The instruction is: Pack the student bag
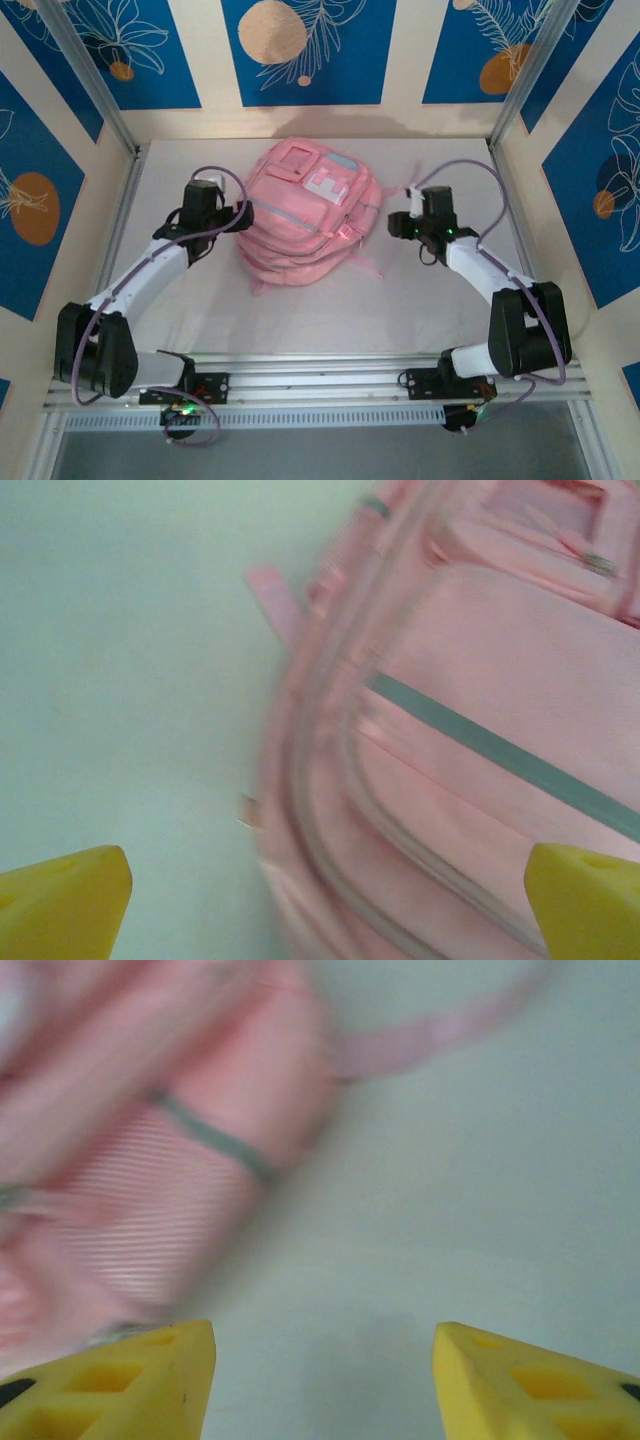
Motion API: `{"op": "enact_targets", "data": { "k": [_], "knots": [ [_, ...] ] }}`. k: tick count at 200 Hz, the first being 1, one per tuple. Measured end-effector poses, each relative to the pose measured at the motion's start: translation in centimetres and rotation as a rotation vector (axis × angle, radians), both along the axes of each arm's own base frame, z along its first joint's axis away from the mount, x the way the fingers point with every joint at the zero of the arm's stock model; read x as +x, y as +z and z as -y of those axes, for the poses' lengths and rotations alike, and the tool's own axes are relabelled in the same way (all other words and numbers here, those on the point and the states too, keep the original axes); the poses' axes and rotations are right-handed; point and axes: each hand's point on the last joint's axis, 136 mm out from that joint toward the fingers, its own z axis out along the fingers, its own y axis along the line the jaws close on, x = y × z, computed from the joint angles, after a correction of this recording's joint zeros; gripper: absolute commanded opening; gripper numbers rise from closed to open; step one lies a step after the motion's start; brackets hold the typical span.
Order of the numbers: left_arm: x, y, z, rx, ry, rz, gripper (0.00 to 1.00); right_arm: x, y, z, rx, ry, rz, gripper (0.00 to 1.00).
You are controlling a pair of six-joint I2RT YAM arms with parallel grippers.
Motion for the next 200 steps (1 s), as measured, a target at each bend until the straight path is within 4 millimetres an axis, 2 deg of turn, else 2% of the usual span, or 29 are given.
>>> {"op": "enact_targets", "data": {
  "k": [7, 20, 32, 47, 82, 112, 144, 167, 200],
  "knots": [
    [0.1, -0.1, -0.8, 0.059, 0.013, 0.023, 1.00, -0.3, -1.3, 1.6, -0.012, -0.046, 0.002, 0.61],
    [-0.1, -1.0, -2.6, 0.175, 0.046, 0.044, 1.00, -1.2, -3.6, 3.5, -0.032, -0.102, 0.013, 0.73],
    [-0.6, -2.4, -4.0, 0.270, 0.073, 0.045, 1.00, -1.7, -4.8, 4.0, -0.051, -0.116, 0.041, 0.88],
    [-1.3, -4.2, -5.6, 0.366, 0.099, 0.050, 1.00, -1.5, -5.3, 4.4, -0.066, -0.138, 0.091, 1.00],
    [-2.3, -7.4, -7.0, 0.461, 0.097, 0.107, 1.00, 0.8, -3.8, 5.2, -0.065, -0.179, 0.224, 0.99],
    [-1.8, -8.4, -8.1, 0.412, 0.116, 0.167, 1.00, 1.7, -2.0, 5.6, -0.030, -0.178, 0.327, 0.99],
    [-1.0, -8.7, -8.5, 0.295, 0.115, 0.283, 1.00, 0.9, -3.5, 6.0, -0.016, -0.183, 0.312, 0.99],
    [-2.2, -11.7, -8.5, 0.262, 0.087, 0.238, 1.00, 1.0, -3.2, 5.5, -0.012, -0.169, 0.328, 0.99],
    [-0.7, -10.2, -7.4, 0.223, 0.046, 0.291, 1.00, 1.2, -2.9, 5.4, -0.010, -0.167, 0.340, 0.99]
  ]
}}
